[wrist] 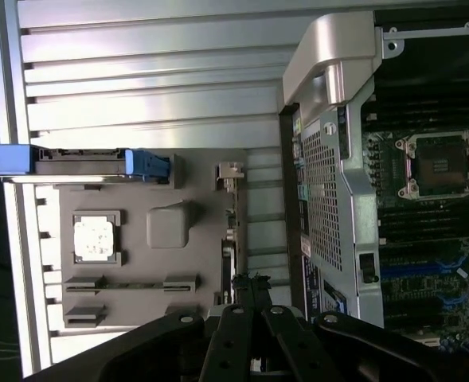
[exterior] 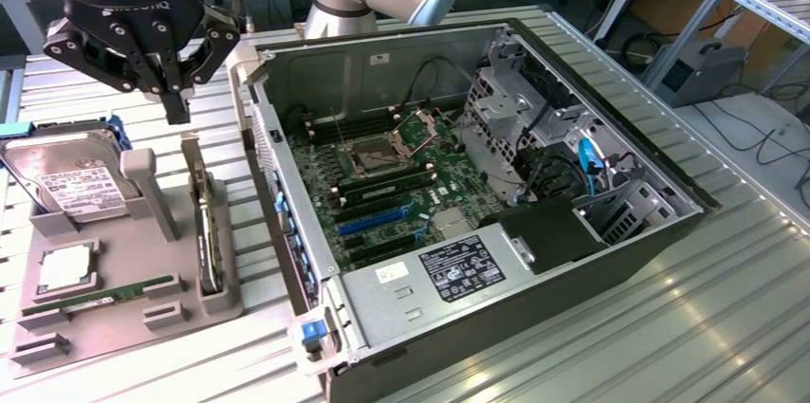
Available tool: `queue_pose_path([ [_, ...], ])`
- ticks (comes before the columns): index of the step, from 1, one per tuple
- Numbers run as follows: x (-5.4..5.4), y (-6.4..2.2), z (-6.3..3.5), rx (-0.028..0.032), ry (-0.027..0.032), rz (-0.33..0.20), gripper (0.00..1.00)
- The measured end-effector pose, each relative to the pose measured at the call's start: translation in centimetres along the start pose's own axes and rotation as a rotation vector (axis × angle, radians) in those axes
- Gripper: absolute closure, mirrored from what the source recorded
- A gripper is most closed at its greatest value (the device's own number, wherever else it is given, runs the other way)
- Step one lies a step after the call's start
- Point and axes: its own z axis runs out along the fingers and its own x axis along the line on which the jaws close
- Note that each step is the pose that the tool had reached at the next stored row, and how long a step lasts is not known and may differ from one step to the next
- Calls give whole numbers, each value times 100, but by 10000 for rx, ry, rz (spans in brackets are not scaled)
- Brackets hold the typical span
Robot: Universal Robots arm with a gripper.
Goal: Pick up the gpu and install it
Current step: 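Reach for the gpu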
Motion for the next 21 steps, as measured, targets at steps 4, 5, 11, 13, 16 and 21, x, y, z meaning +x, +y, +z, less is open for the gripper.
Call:
queue_pose_path([
  [4, -1, -52, -2, 0, 0, 0, 89],
  [5, 0, -64, -3, 1, 0, 0, 89],
  [11, 8, -118, -5, 0, 0, 0, 89],
  [13, 11, -131, -6, 0, 0, 0, 89],
  [16, 17, -150, -7, 0, 0, 0, 89],
  [21, 28, -176, -8, 0, 0, 0, 89],
])
